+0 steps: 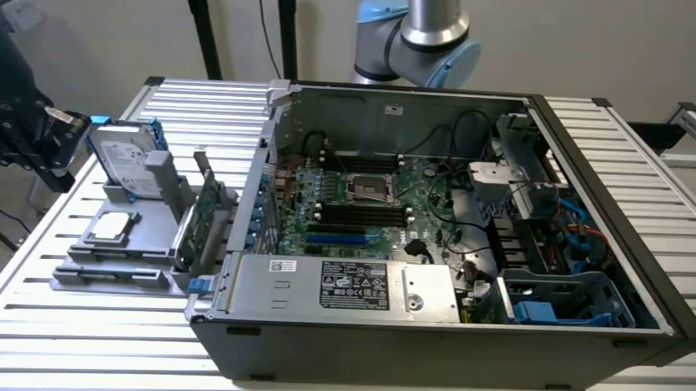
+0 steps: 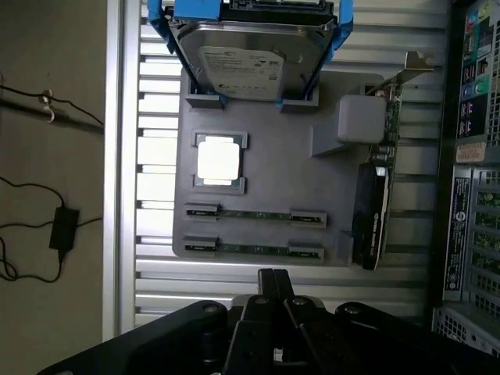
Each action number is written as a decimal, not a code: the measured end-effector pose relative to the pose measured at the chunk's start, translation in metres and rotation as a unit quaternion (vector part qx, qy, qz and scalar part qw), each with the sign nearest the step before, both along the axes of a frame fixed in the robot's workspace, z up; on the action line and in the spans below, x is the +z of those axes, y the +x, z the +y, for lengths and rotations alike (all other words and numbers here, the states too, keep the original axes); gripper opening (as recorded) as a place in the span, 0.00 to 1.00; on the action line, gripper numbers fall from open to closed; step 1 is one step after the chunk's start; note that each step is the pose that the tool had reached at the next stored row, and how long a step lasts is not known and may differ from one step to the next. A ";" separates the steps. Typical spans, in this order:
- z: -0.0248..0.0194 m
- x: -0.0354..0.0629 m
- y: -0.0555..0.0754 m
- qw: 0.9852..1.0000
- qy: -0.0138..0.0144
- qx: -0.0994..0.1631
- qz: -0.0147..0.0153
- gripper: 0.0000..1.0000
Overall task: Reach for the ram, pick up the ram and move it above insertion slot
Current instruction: 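Reach for the ram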
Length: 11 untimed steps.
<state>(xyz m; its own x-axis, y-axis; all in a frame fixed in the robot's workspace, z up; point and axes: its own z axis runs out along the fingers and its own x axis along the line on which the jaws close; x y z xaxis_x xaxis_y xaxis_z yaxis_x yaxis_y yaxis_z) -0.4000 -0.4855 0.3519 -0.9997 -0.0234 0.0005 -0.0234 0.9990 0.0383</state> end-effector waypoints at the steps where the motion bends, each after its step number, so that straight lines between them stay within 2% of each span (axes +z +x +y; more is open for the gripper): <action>1: 0.0000 0.0000 0.000 1.000 0.000 0.000 0.000 0.11; 3: 0.0000 0.0000 0.000 1.000 0.000 0.002 0.000 0.11; 6: 0.0000 0.0000 0.000 1.000 0.000 0.027 0.000 0.11; 11: 0.0000 0.0000 0.000 0.997 0.000 0.072 0.000 0.11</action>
